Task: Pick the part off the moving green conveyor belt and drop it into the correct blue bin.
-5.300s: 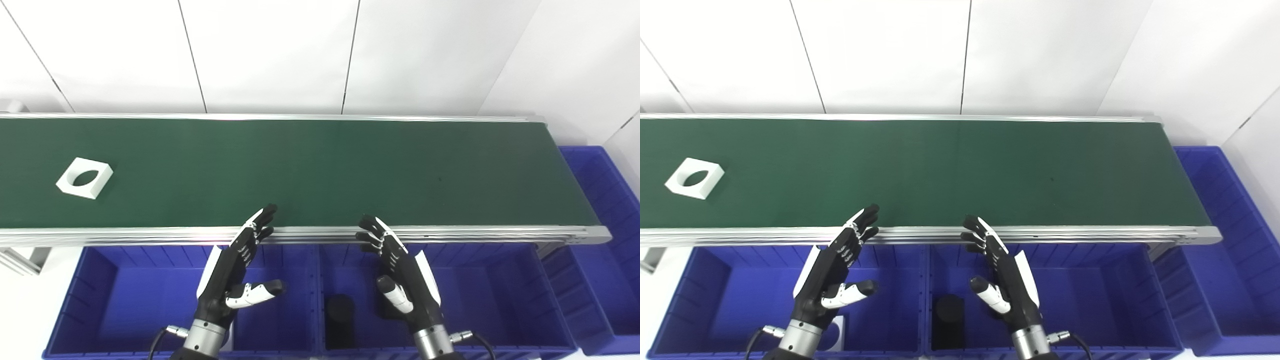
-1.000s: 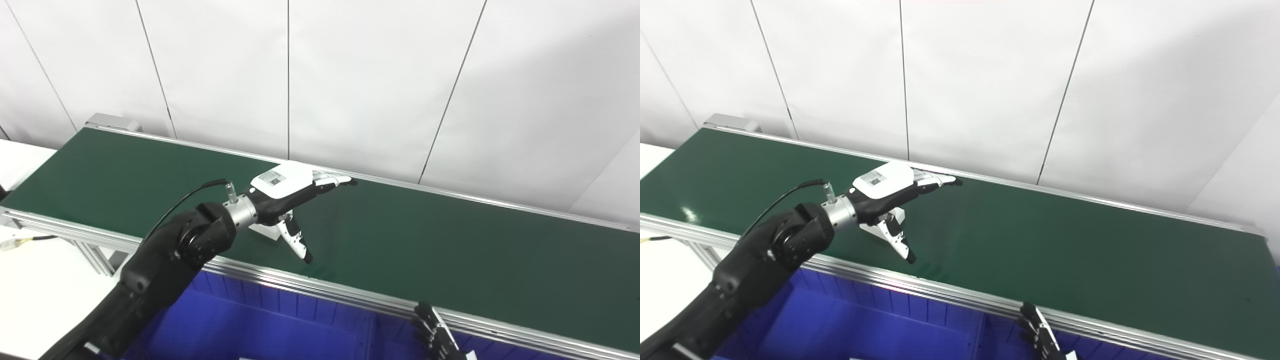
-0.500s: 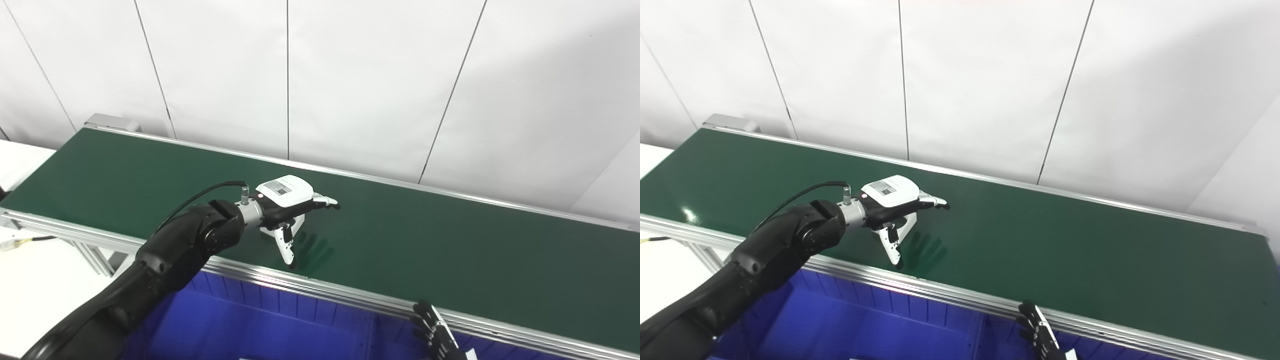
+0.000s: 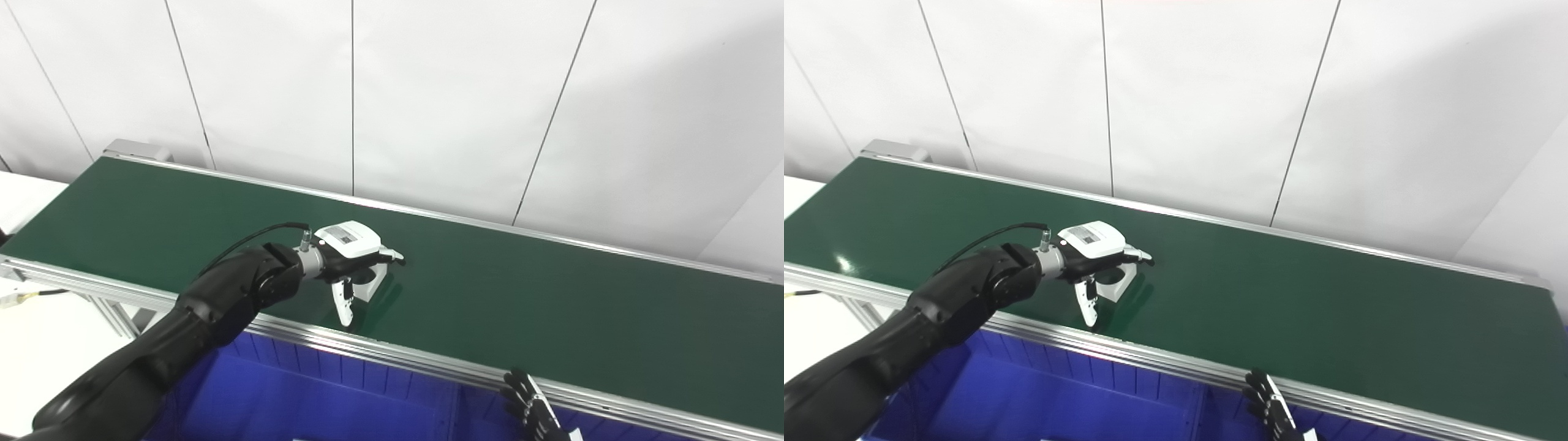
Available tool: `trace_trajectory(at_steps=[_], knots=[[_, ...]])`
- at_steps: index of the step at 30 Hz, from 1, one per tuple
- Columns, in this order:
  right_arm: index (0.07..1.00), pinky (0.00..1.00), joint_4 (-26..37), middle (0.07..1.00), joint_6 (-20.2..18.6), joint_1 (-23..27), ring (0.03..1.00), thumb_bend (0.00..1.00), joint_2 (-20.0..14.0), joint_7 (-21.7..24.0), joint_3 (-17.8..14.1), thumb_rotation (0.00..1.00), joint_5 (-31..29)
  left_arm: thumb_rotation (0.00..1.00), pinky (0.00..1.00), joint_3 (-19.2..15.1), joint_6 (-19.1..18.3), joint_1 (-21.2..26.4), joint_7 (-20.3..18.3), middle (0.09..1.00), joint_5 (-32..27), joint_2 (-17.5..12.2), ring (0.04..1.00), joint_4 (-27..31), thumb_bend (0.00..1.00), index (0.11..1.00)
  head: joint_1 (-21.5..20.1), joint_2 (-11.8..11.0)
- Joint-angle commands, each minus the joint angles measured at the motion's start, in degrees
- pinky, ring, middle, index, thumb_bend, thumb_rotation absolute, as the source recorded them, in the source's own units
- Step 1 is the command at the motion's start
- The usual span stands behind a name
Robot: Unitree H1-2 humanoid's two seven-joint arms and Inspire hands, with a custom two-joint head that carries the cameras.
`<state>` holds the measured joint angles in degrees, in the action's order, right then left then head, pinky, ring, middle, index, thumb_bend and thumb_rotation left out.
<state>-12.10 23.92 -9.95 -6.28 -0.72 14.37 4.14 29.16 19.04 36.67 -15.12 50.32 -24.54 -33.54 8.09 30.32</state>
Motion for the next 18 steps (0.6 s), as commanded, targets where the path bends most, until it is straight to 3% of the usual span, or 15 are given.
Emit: trace_trajectory(at_steps=[1, 6, 14, 18], knots=[[0.928, 0.83, 1.87, 0.897, 3.0, 0.16, 0.866, 0.86, 0.38, -0.06, 0.25, 0.84, -0.03, 0.24, 0.82, -0.03, 0.16, 3.94, 2.17, 0.872, 0.4, -0.14, 0.854, -0.28, 1.0, 0.888, -0.08, 0.04], [0.932, 0.83, 2.22, 0.902, 2.99, -0.02, 0.869, 0.87, 0.45, 0.0, 0.55, 0.83, -0.09, 0.2, 0.81, 1.38, -0.63, 4.91, 4.27, 0.871, 2.25, 0.25, 0.853, -2.24, 1.0, 0.883, -0.64, -0.26], [0.932, 0.82, 2.49, 0.892, 2.99, -0.2, 0.861, 0.86, 0.7, -0.3, 0.82, 0.84, 0.23, 0.13, 0.79, 2.52, -1.86, 5.19, 11.18, 0.865, 4.97, 1.1, 0.845, -5.28, 1.0, 0.856, -1.28, -0.59], [0.928, 0.82, 2.58, 0.892, 2.99, -0.16, 0.861, 0.85, 0.68, -0.09, 0.93, 0.83, 0.06, 0.13, 0.8, 3.38, -4.27, 5.15, 11.42, 0.873, 6.29, 1.61, 0.855, -5.38, 0.98, 0.86, -1.36, -0.71]])
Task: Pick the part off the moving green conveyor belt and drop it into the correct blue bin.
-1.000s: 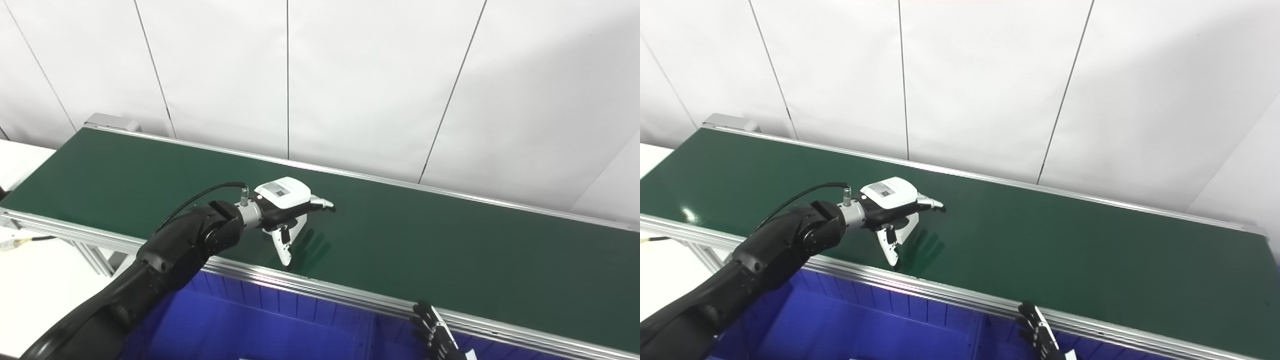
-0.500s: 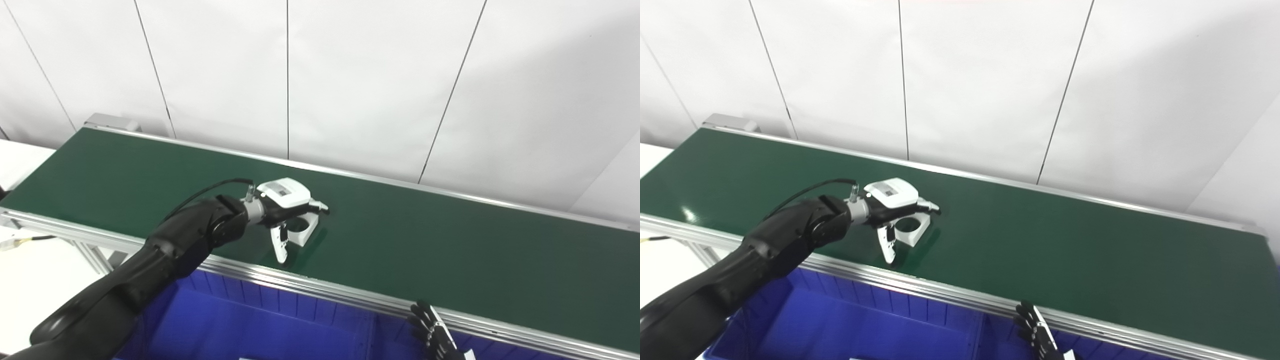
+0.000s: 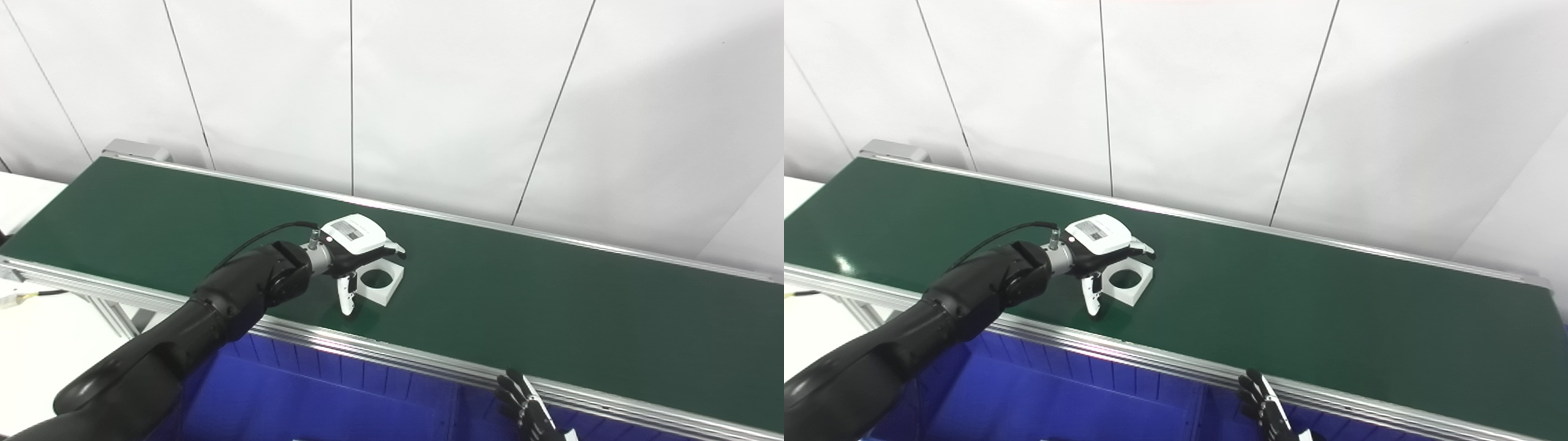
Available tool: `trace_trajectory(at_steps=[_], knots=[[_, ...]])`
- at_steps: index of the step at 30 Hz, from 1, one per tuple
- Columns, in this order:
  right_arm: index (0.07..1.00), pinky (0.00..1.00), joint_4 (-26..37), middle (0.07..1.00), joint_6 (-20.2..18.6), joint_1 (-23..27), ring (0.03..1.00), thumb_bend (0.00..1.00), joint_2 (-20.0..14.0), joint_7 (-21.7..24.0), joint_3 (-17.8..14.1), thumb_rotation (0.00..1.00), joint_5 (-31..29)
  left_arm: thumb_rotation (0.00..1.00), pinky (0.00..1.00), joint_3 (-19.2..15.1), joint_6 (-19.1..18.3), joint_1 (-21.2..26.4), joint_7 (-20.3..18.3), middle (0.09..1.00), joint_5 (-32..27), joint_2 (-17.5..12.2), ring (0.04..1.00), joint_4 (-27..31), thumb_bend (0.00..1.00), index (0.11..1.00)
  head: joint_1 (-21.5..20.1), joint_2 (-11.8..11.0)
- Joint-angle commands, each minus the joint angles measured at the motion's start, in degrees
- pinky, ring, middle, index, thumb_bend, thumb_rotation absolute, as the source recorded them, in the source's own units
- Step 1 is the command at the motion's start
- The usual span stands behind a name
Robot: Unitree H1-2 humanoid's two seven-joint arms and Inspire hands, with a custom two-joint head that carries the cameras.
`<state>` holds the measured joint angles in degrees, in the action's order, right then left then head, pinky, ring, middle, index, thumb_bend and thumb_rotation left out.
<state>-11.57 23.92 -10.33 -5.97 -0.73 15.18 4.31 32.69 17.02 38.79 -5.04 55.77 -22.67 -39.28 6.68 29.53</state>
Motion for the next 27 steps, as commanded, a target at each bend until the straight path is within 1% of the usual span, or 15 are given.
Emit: trace_trajectory(at_steps=[1, 5, 6, 7, 8, 9, 10, 11, 12, 17, 19, 21, 23, 26, 27], knots=[[0.927, 0.82, 2.08, 0.893, 2.99, 0.21, 0.861, 0.86, 0.36, -0.06, 0.15, 0.83, -0.11, 0.14, 0.81, 0.16, -3.17, 3.06, 0.78, 0.873, 1.26, -0.02, 0.858, 0.29, 0.96, 0.853, -0.01, 0.1], [0.925, 0.81, 2.51, 0.895, 2.99, -0.06, 0.862, 0.85, 0.45, 0.21, 0.23, 0.82, -0.38, 0.11, 0.8, 1.01, -7.06, 2.91, 0.44, 0.808, 2.04, 1.44, 0.814, -0.34, 0.91, 0.788, -0.09, 0.36], [0.925, 0.81, 2.64, 0.893, 3.0, -0.12, 0.861, 0.85, 0.46, 0.2, 0.26, 0.82, -0.35, 0.07, 0.74, 1.21, -7.73, 2.87, 0.72, 0.761, 2.27, 1.65, 0.747, -0.38, 0.88, 0.728, -0.09, 0.36], [0.925, 0.81, 2.8, 0.893, 3.0, -0.19, 0.861, 0.85, 0.44, 0.18, 0.31, 0.82, -0.27, 0.06, 0.72, 1.62, -8.39, 2.95, 0.5, 0.746, 2.76, 1.83, 0.724, -0.41, 0.87, 0.707, -0.12, 0.45], [0.926, 0.81, 2.95, 0.893, 3.0, -0.25, 0.86, 0.85, 0.44, 0.14, 0.35, 0.82, -0.18, 0.04, 0.68, 2.06, -9.06, 3.04, -0.08, 0.717, 3.17, 1.96, 0.683, -0.21, 0.83, 0.662, -0.17, 0.47], [0.926, 0.81, 3.09, 0.892, 3.0, -0.3, 0.859, 0.85, 0.38, 0.05, 0.42, 0.82, 0.02, 0.04, 0.64, 2.33, -9.5, 3.11, -0.42, 0.682, 3.23, 2.09, 0.634, -0.12, 0.68, 0.579, -0.17, 0.47], [0.926, 0.81, 3.24, 0.893, 3.0, -0.33, 0.859, 0.84, 0.32, -0.01, 0.47, 0.82, 0.2, 0.02, 0.53, 2.51, -9.94, 3.21, -0.67, 0.571, 3.14, 2.29, 0.526, -0.24, 0.6, 0.541, -0.17, 0.47], [0.927, 0.81, 3.33, 0.895, 3.0, -0.37, 0.858, 0.84, 0.3, -0.03, 0.47, 0.83, 0.28, 0.01, 0.31, 2.5, -10.43, 3.29, -0.92, 0.457, 2.81, 2.54, 0.336, -0.42, 0.55, 0.509, -0.17, 0.47], [0.927, 0.8, 3.42, 0.895, 3.0, -0.43, 0.858, 0.85, 0.32, -0.04, 0.46, 0.83, 0.32, 0.0, 0.19, 2.49, -11.04, 3.4, -1.57, 0.423, 2.54, 2.71, 0.235, -0.46, 0.53, 0.495, -0.37, 0.62], [0.926, 0.8, 3.47, 0.894, 3.0, -0.34, 0.855, 0.84, 0.36, 0.1, 0.59, 0.83, 0.14, 0.0, 0.13, 2.66, -13.54, 4.2, -7.04, 0.429, 1.55, 2.86, 0.197, 0.81, 0.52, 0.486, -0.47, 0.85], [0.926, 0.81, 3.43, 0.895, 3.0, -0.41, 0.857, 0.84, 0.46, 0.49, 0.51, 0.83, -0.38, 0.0, 0.17, 2.74, -13.91, 4.49, -8.39, 0.464, 1.14, 2.83, 0.245, 1.22, 0.53, 0.486, -0.47, 0.85], [0.926, 0.81, 3.55, 0.896, 3.0, -0.49, 0.859, 0.85, 0.54, 0.64, 0.48, 0.82, -0.62, 0.0, 0.18, 2.97, -14.18, 4.91, -9.81, 0.47, 1.06, 2.78, 0.255, 1.35, 0.53, 0.485, -0.54, 0.98], [0.926, 0.81, 3.61, 0.895, 3.0, -0.51, 0.858, 0.84, 0.54, 0.67, 0.5, 0.82, -0.71, 0.0, 0.19, 3.16, -14.46, 5.13, -11.05, 0.42, 1.18, 2.67, 0.271, 1.89, 0.52, 0.499, -0.54, 0.98], [0.925, 0.8, 3.45, 0.891, 3.0, -0.43, 0.851, 0.84, 0.48, 0.58, 0.55, 0.82, -0.67, 0.0, 0.21, 2.92, -14.92, 4.94, -12.14, 0.408, 0.99, 2.46, 0.281, 3.27, 0.52, 0.509, -0.54, 0.98], [0.926, 0.8, 3.4, 0.89, 3.0, -0.45, 0.85, 0.85, 0.48, 0.57, 0.54, 0.82, -0.67, 0.0, 0.21, 2.73, -15.35, 4.85, -12.79, 0.448, 0.91, 2.41, 0.287, 3.83, 0.52, 0.497, -0.5, 1.17]])
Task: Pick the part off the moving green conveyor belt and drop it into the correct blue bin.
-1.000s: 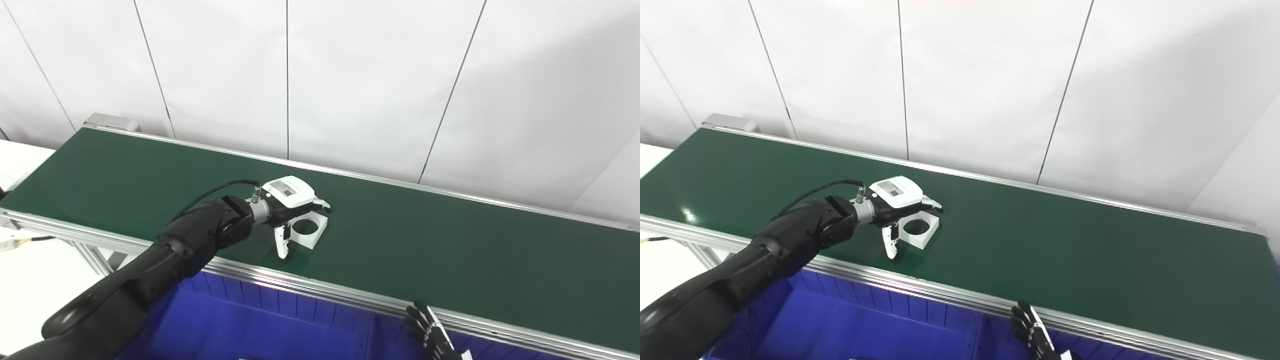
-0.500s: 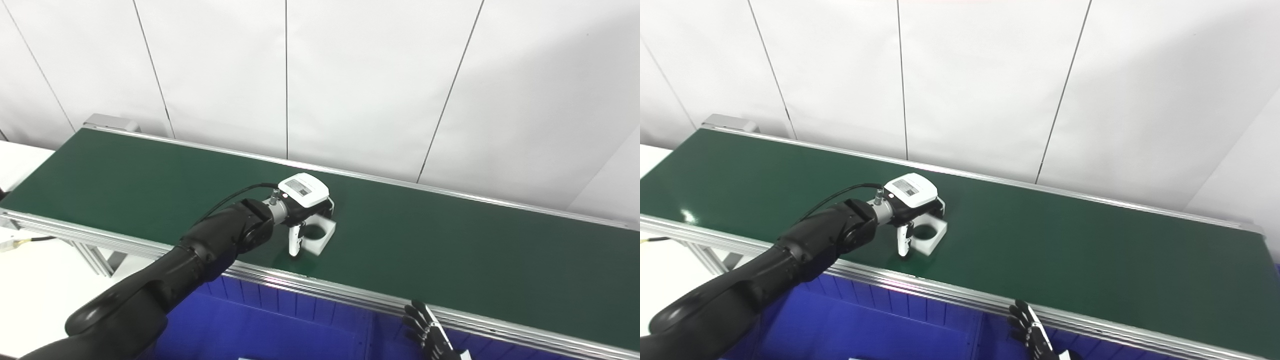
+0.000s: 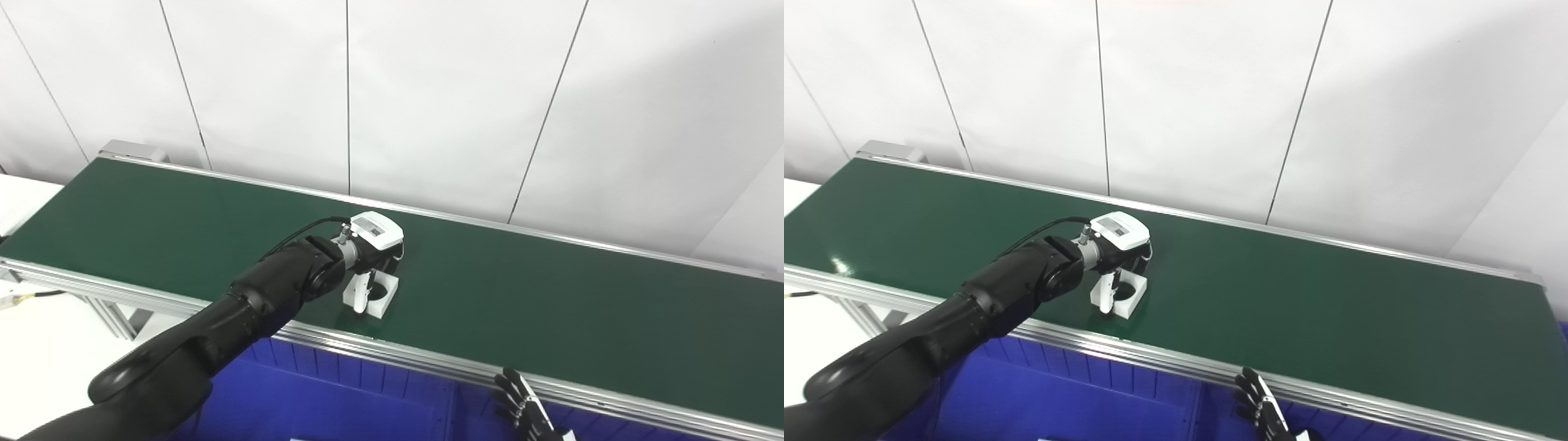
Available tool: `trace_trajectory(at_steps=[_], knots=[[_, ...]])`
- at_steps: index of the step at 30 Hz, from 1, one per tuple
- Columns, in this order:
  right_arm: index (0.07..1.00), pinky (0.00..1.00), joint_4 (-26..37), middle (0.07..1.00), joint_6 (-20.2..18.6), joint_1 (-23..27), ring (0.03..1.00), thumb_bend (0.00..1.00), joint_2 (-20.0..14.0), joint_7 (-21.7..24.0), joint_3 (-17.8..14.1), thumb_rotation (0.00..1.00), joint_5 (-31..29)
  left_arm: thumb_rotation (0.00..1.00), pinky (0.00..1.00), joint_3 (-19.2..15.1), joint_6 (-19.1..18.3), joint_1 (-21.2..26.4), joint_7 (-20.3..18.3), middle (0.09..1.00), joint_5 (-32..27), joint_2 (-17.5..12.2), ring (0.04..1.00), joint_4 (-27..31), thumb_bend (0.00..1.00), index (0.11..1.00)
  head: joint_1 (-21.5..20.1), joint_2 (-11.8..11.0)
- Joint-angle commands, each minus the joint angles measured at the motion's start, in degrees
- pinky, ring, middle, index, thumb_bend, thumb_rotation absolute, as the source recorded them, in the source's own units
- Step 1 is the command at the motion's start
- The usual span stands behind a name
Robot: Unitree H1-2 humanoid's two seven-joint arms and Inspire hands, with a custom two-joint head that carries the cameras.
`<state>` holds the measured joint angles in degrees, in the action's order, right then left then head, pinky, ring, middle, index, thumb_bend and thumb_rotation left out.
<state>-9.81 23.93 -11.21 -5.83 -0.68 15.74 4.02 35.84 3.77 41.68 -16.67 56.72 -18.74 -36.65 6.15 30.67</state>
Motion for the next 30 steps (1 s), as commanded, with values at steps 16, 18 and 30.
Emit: trace_trajectory(at_steps=[16, 18, 30], knots=[[0.941, 0.8, 1.44, 0.899, 2.97, 0.66, 0.853, 0.83, 0.03, 2.18, -0.68, 0.83, -1.32, 0.0, 0.37, -4.23, -5.33, 1.67, -12.62, 0.473, -2.85, -3.8, 0.456, 18.58, 0.52, 0.51, 1.45, 0.76], [0.942, 0.8, 1.55, 0.898, 2.96, 0.7, 0.853, 0.83, 0.08, 2.28, -0.77, 0.83, -1.15, 0.0, 0.4, -5.85, -5.24, 0.89, -13.54, 0.485, -4.47, -4.56, 0.476, 22.64, 0.52, 0.502, 1.47, 0.91], [0.956, 0.8, 2.92, 0.902, 2.98, 0.98, 0.857, 0.81, 0.18, 2.57, -1.43, 0.84, -1.05, 0.0, 0.4, -14.14, -6.09, -7.13, -17.53, 0.498, -10.31, -8.52, 0.506, 46.03, 0.52, 0.49, 3.02, 6.29]])
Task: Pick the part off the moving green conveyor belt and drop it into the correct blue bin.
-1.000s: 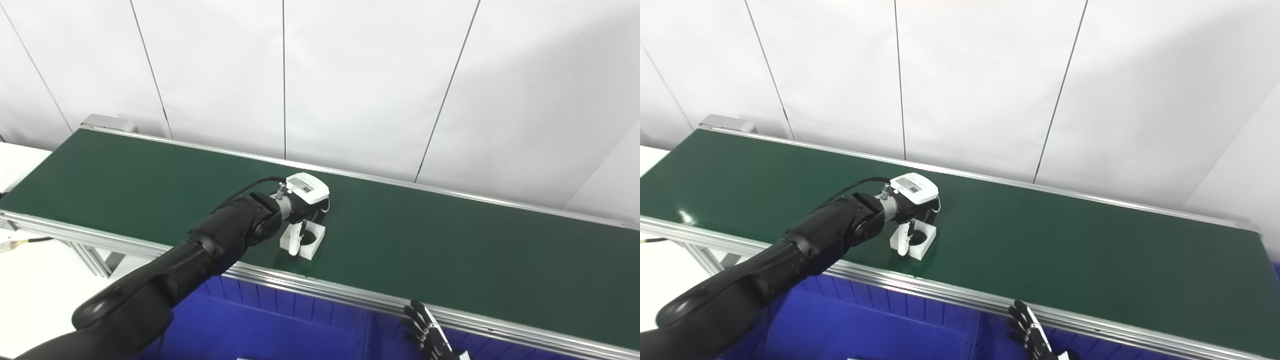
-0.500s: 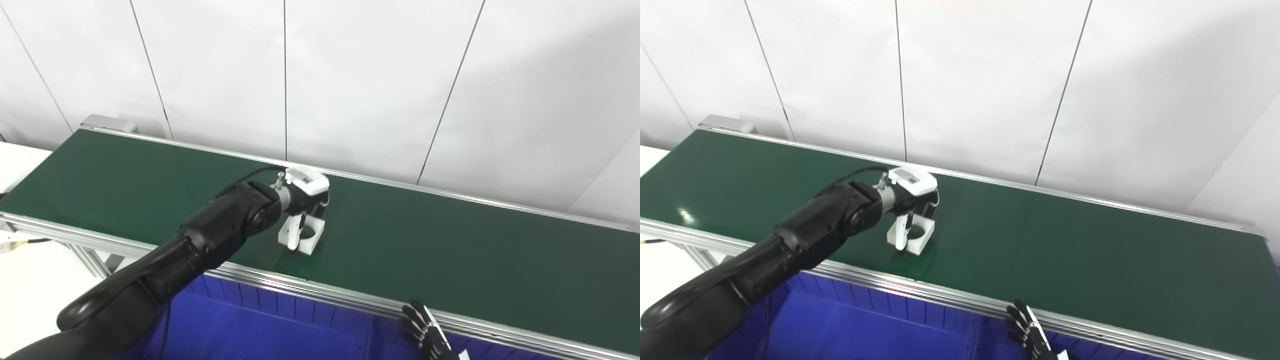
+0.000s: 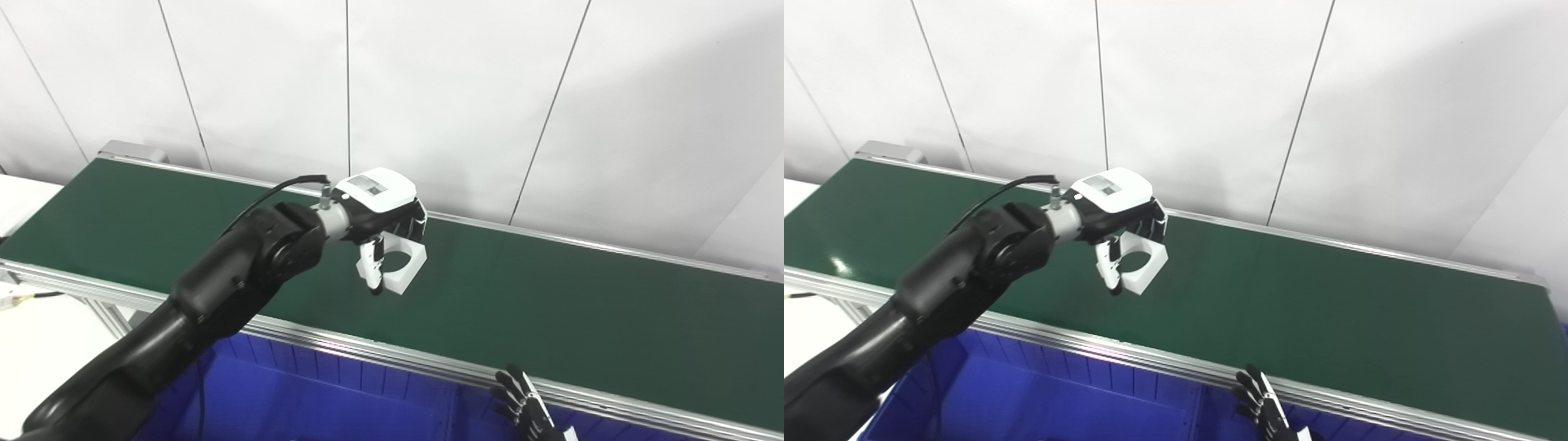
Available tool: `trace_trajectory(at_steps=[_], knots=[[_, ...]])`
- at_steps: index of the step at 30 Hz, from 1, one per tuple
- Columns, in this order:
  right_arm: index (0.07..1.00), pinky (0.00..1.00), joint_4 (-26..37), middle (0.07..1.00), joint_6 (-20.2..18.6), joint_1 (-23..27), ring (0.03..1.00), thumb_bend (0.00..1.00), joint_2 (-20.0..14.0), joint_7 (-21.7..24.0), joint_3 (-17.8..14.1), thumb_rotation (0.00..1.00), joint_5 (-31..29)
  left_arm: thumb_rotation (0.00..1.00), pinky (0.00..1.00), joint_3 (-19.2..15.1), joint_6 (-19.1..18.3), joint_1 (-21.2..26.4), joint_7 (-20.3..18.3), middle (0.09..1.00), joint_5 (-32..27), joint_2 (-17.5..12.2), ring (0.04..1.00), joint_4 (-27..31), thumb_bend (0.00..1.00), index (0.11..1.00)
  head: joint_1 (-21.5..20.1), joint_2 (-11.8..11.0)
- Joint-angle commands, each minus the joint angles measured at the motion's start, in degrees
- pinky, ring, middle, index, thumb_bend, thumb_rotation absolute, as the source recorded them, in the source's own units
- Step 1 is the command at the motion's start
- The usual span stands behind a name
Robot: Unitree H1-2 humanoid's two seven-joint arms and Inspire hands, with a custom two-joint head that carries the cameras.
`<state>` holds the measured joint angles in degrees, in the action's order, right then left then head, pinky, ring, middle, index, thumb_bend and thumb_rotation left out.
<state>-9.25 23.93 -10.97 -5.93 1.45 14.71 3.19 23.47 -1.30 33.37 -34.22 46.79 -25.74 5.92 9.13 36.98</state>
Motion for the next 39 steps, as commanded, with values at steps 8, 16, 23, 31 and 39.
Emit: trace_trajectory(at_steps=[8, 16, 23, 31, 39], knots=[[0.96, 0.81, 7.26, 0.903, 0.82, 1.12, 0.853, 0.85, 0.45, 1.62, -1.7, 0.87, -0.29, 0.06, 0.46, -6.87, -3.14, -5.44, -4.73, 0.601, -2.05, -4.51, 0.552, 16.47, 0.52, 0.493, 0.46, 7.76], [0.956, 0.78, 11.45, 0.911, -2.84, 1.75, 0.85, 0.85, 1.11, 2.96, -2.74, 0.86, -1.09, 0.06, 0.42, -9.98, -4.61, -11.84, -8.84, 0.568, -3.96, -5.95, 0.499, 25.53, 0.52, 0.491, 1.2, 11.73], [0.959, 0.79, 12.42, 0.91, -4.41, 2.22, 0.853, 0.85, 1.36, 3.61, -3.43, 0.87, -1.01, 0.05, 0.39, -10.29, -5.66, -17.5, -9.98, 0.537, -2.44, -4.48, 0.46, 29.96, 0.52, 0.491, 1.62, 12.56], [0.965, 0.79, 12.79, 0.919, -4.89, 2.5, 0.858, 0.83, 1.21, 4.52, -4.08, 0.87, -1.32, 0.05, 0.39, -10.81, -6.2, -23.67, -8.15, 0.556, -0.52, -2.03, 0.474, 29.11, 0.52, 0.491, 2.7, 13.25], [0.965, 0.79, 12.86, 0.919, -4.91, 2.29, 0.861, 0.83, 1.36, 5.15, -4.44, 0.86, -1.63, 0.05, 0.38, -10.03, -5.03, -29.44, -4.25, 0.57, 1.89, 0.51, 0.479, 23.55, 0.52, 0.492, 2.76, 13.28]])
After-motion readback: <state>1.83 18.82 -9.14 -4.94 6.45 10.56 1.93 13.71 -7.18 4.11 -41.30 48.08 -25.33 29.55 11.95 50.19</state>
